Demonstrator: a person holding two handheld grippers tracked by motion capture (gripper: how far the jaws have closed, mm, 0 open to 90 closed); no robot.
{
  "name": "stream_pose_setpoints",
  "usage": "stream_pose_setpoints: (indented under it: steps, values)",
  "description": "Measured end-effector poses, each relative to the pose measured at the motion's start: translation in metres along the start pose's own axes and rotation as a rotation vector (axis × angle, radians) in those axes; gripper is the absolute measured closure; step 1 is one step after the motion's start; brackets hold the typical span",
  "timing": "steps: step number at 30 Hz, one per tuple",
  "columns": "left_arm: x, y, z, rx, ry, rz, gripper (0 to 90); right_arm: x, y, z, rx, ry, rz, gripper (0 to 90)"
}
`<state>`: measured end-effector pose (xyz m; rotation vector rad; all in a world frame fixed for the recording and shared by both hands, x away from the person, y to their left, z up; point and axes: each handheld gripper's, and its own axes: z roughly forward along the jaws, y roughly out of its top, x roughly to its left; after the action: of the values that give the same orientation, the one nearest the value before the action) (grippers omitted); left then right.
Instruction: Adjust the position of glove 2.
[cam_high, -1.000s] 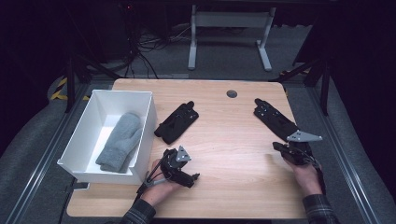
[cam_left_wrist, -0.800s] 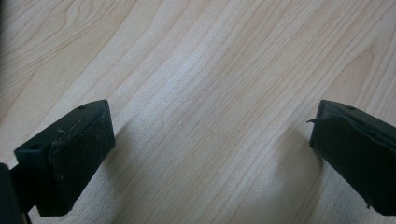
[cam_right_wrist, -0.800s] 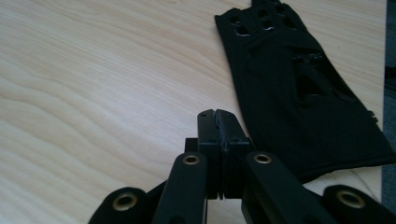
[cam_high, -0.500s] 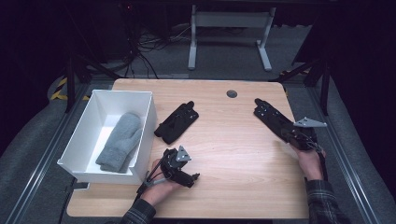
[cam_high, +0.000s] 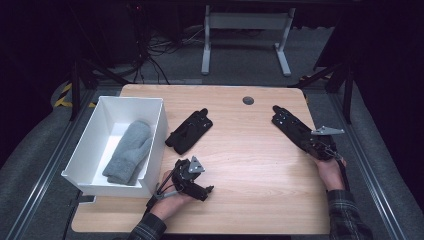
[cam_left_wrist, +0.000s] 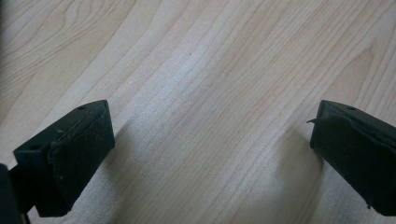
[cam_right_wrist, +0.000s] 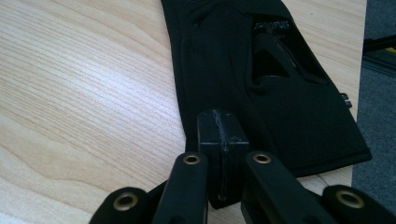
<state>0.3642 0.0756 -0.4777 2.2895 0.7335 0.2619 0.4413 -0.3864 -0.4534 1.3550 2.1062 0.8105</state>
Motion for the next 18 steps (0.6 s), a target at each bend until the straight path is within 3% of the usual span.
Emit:
stream_pose_setpoints:
  steps: [4, 18]
  values:
    - [0.0, 0.0, 0.0, 0.0, 0.0, 0.0, 0.2, 0.003, -0.001, -0.002, 0.006, 0.046, 0.009, 90.0]
    - [0.0, 0.0, 0.0, -0.001, 0.004, -0.003, 0.3, 0.035, -0.006, -0.016, 0.053, 0.173, -0.069, 90.0]
